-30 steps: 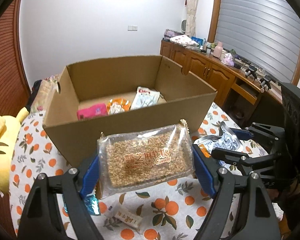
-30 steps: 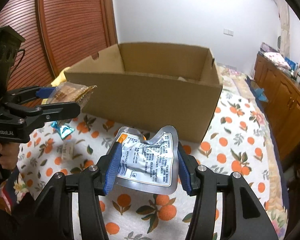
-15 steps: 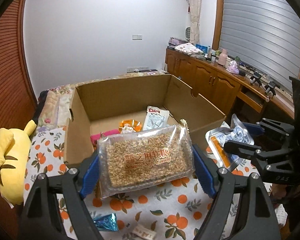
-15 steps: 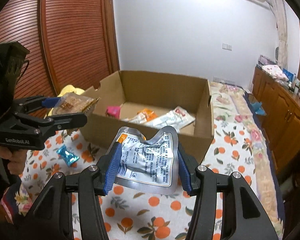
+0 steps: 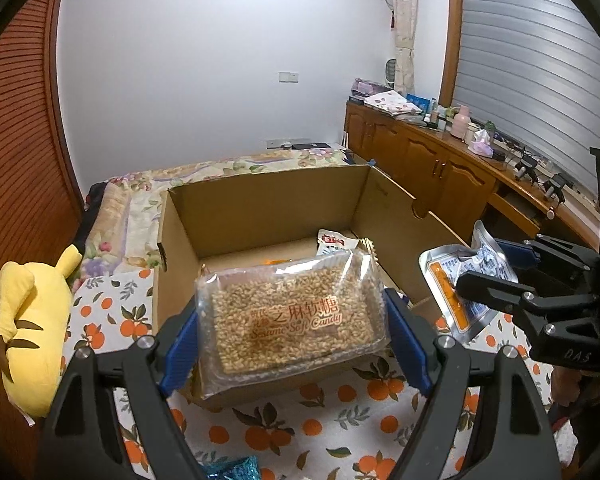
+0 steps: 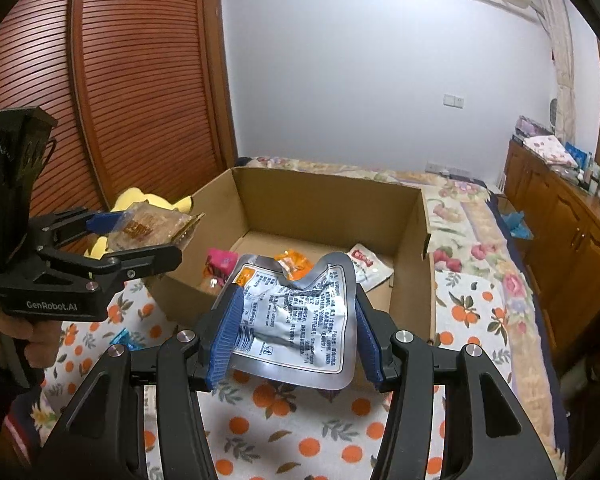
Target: Organize snacks
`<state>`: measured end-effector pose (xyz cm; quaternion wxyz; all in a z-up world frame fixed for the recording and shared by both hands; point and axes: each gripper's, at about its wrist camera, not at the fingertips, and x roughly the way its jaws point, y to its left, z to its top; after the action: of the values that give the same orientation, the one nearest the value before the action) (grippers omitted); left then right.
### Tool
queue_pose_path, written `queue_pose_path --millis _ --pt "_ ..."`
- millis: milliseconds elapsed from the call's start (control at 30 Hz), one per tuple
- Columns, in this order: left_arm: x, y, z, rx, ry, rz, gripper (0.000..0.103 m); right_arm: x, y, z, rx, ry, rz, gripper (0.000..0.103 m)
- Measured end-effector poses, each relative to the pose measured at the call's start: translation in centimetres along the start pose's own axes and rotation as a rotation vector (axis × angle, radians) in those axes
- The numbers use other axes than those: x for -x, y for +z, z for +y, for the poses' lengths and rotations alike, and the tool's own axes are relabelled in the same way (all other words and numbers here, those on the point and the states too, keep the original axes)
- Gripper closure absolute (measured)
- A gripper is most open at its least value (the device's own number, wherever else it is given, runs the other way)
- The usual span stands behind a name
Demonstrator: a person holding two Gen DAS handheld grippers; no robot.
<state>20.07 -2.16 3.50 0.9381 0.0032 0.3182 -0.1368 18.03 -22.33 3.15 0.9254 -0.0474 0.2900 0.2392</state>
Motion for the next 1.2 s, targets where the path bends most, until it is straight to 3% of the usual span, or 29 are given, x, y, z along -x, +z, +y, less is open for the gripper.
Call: queue_pose_path --millis 800,1200 --pt "-6.0 1.8 2.5 0.004 0.000 0.056 0.017 -6.4 2.0 -1.2 -0.009 0.023 0.027 0.049" --pt "-7.5 1.9 2.8 0.008 -0.043 0.088 0.011 -9.1 2.0 -1.6 -0.025 0.019 0.074 0.049"
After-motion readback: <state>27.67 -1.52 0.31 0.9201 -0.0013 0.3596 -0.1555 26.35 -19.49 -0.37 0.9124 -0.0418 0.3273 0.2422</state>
